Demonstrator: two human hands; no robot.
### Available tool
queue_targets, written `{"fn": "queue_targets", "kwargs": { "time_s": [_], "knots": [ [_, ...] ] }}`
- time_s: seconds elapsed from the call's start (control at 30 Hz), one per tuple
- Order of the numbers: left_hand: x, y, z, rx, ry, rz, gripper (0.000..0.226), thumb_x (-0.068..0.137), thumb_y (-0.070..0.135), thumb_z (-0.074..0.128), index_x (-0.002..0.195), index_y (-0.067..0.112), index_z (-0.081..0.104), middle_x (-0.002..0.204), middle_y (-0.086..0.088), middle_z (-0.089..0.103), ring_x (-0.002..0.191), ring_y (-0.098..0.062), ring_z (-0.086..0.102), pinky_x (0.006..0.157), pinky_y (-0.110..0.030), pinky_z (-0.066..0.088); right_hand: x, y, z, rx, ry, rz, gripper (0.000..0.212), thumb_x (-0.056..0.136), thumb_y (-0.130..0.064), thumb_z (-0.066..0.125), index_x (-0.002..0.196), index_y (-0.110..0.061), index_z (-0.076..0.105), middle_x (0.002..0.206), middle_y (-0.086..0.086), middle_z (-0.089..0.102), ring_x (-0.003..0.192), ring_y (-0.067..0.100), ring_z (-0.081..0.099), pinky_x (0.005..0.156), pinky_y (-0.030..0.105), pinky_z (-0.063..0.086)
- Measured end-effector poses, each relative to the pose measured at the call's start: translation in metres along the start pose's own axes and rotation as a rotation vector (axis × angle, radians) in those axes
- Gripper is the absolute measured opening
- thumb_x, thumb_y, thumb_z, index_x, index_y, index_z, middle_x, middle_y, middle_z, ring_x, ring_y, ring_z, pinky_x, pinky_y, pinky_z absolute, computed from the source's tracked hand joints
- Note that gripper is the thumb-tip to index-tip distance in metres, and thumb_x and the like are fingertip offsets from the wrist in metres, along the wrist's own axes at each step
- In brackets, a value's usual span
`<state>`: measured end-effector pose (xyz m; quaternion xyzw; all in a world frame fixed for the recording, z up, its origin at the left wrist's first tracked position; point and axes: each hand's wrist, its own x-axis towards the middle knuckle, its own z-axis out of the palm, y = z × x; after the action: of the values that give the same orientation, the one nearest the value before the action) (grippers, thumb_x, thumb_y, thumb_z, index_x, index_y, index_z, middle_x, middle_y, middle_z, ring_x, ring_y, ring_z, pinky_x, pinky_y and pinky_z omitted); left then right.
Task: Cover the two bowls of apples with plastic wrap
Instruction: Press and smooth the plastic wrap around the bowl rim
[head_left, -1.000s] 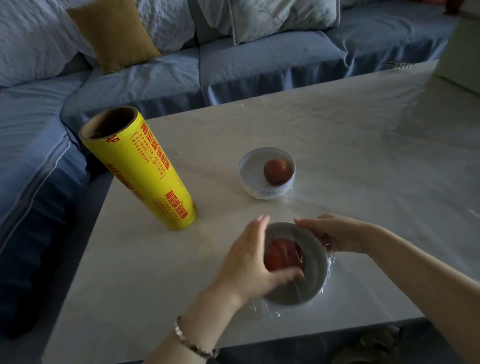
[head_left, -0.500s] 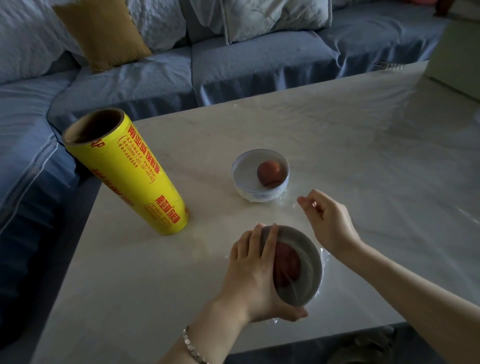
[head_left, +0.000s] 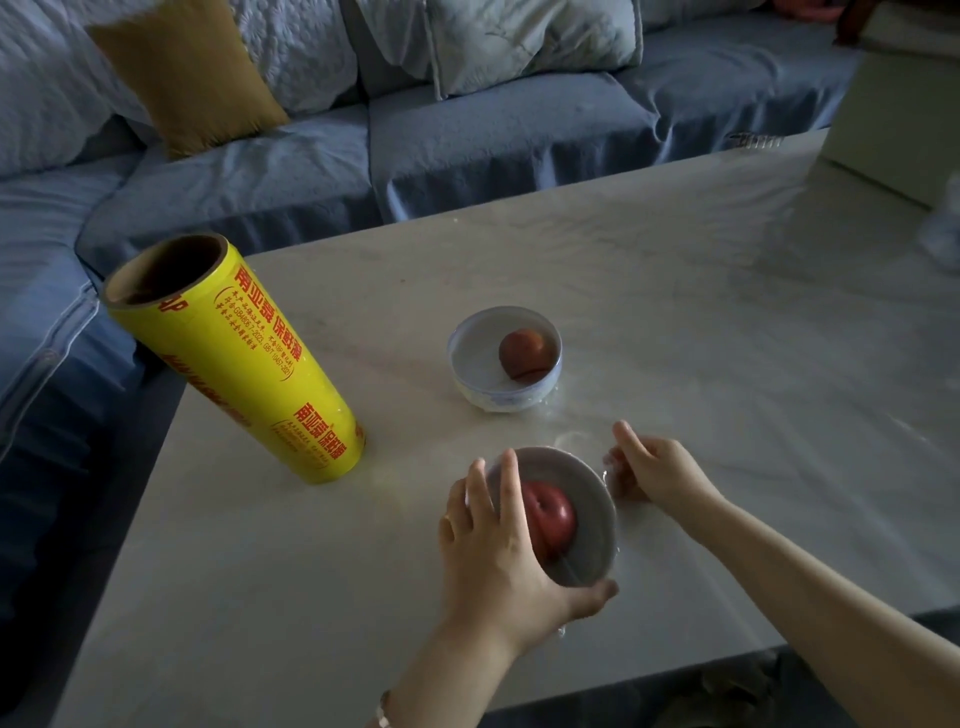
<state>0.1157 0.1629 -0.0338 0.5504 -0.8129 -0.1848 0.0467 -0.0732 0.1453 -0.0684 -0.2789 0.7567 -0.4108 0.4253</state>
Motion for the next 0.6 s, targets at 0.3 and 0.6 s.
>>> {"fn": "queue_targets", "kwargs": {
  "time_s": [0.3, 0.6],
  "knots": [
    [0.007, 0.009, 0.002, -0.067, 0.028, -0.175, 0.136, 0.045, 0.089, 0.049, 0.147, 0.015, -0.002, 0.152, -0.025, 0.013, 0.138, -0.044, 0.019, 0.108, -0.053, 0.026, -0.026, -0.005, 0.016, 0.048, -0.256, 0.017, 0.054, 0.089, -0.047, 0.049, 0.092, 0.005, 0.062, 0.071, 0.009, 0.055, 0.066, 0.021, 0.052, 0.064, 0.030, 0.044],
    [0.036, -0.024, -0.022, 0.107, -0.257, 0.250, 0.141, 0.048, 0.072, 0.073, 0.142, 0.031, -0.023, 0.155, -0.005, -0.023, 0.142, -0.023, -0.024, 0.118, -0.046, -0.005, -0.021, -0.019, 0.024, 0.229, -0.183, 0.084, 0.025, 0.098, -0.020, 0.042, 0.076, -0.009, 0.049, 0.059, 0.003, 0.045, 0.051, 0.014, 0.041, 0.051, 0.025, 0.037]
  ]
}}
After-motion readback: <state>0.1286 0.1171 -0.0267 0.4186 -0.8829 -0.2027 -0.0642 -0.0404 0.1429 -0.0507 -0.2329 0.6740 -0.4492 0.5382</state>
